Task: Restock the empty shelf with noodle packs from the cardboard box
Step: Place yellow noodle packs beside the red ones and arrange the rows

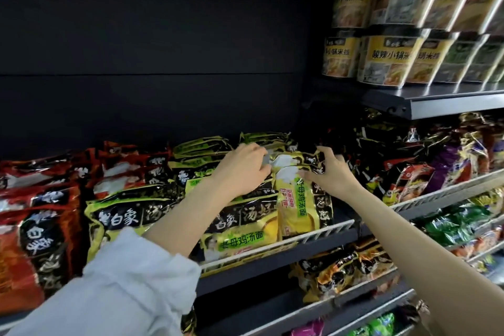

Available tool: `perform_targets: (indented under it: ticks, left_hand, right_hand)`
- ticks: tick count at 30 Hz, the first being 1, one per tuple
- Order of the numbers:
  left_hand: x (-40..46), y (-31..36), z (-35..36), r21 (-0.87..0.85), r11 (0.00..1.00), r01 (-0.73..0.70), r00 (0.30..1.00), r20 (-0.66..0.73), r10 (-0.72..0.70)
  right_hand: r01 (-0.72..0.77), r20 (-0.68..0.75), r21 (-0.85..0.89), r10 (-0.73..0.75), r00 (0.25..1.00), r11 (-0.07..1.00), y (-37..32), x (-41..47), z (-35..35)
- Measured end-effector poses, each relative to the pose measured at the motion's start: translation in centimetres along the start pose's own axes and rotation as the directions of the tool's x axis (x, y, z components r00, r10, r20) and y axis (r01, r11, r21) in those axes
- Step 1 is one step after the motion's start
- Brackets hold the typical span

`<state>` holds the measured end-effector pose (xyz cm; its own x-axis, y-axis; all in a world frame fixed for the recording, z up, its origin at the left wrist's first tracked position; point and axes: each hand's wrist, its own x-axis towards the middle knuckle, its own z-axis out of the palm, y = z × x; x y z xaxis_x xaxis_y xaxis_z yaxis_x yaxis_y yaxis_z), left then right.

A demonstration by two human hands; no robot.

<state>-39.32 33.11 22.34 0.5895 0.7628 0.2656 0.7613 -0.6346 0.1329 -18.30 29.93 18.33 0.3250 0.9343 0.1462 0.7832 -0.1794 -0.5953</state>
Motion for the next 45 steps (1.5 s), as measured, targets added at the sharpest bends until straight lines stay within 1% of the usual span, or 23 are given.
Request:
perform_targets:
  ticks: [2, 5, 7, 9, 11, 15, 18, 20, 23, 25, 27, 30, 33, 37, 40, 43, 45]
  left_hand:
    - [2.5, 0.6, 0.5, 0.019, 1.0, -0.008, 0.998, 0.068, 0.007]
    - [5.3, 1.2, 1.8, 0.071, 0.997, 0.027, 0.966, 0.253, -0.044]
    - [6.4, 1.3, 2.6, 0.089, 0.993, 0.082, 0.928, 0.357, -0.109]
    - [6.9, 1.1, 3.4, 0.09, 0.99, 0.11, 0.914, 0.383, -0.137]
    - [7.0, 0.8, 3.8, 0.073, 0.991, 0.116, 0.92, 0.369, -0.135]
    - [6.8, 0.1, 4.2, -0.031, 0.988, 0.154, 0.931, 0.339, -0.134]
    - [6.7, -0.2, 4.3, -0.128, 0.973, 0.192, 0.937, 0.318, -0.143]
    - [6.7, -0.3, 4.5, -0.149, 0.967, 0.206, 0.935, 0.321, -0.15]
    - [7.0, -0.1, 4.7, -0.11, 0.972, 0.207, 0.933, 0.321, -0.163]
    - [7.3, 0.3, 4.7, -0.048, 0.979, 0.196, 0.935, 0.309, -0.172]
    - [7.5, 1.0, 4.7, 0.047, 0.983, 0.176, 0.936, 0.3, -0.182]
    - [8.1, 2.5, 5.1, 0.191, 0.967, 0.17, 0.935, 0.277, -0.219]
    - [8.7, 3.1, 5.4, 0.23, 0.951, 0.206, 0.937, 0.234, -0.26]
    - [9.4, 2.9, 5.4, 0.212, 0.94, 0.269, 0.932, 0.189, -0.309]
    - [9.5, 2.9, 5.3, 0.184, 0.944, 0.275, 0.938, 0.166, -0.305]
    - [8.9, 2.6, 5.6, 0.159, 0.95, 0.267, 0.949, 0.13, -0.288]
    - [8.5, 2.3, 5.8, 0.113, 0.956, 0.27, 0.95, 0.131, -0.284]
  right_hand:
    - [-0.022, 0.074, 0.038, 0.019, 0.997, 0.999, 0.9, 1.3, 0.0]
    - [-0.051, 0.198, 0.162, 0.018, 0.98, 0.985, 1.6, 2.7, 0.8]
    - [-0.057, 0.214, 0.283, -0.005, 0.977, 0.957, 1.8, 3.2, 1.4]
    - [-0.047, 0.17, 0.374, -0.019, 0.985, 0.926, 2.0, 3.4, 1.9]
    - [-0.028, 0.116, 0.402, -0.02, 0.993, 0.915, 2.4, 3.2, 2.1]
    - [0.039, 0.032, 0.411, -0.057, 0.998, 0.911, 2.7, 2.9, 2.0]
    - [0.093, 0.034, 0.359, -0.113, 0.993, 0.929, 2.6, 3.6, 1.4]
    - [0.121, 0.063, 0.288, -0.145, 0.987, 0.95, 2.5, 4.3, 1.0]
    - [0.15, 0.122, 0.209, -0.178, 0.977, 0.966, 2.5, 5.0, 1.0]
    - [0.149, 0.127, 0.223, -0.18, 0.975, 0.963, 2.7, 5.1, 1.2]
    - [0.141, 0.095, 0.3, -0.176, 0.98, 0.943, 2.9, 4.8, 1.8]
    - [0.15, -0.008, 0.419, -0.161, 0.987, 0.896, 3.3, 3.7, 2.9]
    - [0.166, -0.057, 0.449, -0.157, 0.986, 0.878, 3.1, 3.8, 3.6]
    - [0.181, -0.038, 0.454, -0.184, 0.982, 0.872, 2.6, 4.9, 3.4]
    - [0.176, 0.0, 0.441, -0.196, 0.981, 0.88, 2.8, 5.4, 3.0]
    - [0.099, 0.084, 0.464, -0.155, 0.984, 0.881, 3.8, 5.3, 2.9]
    - [0.029, 0.177, 0.49, -0.132, 0.975, 0.871, 4.6, 4.9, 2.6]
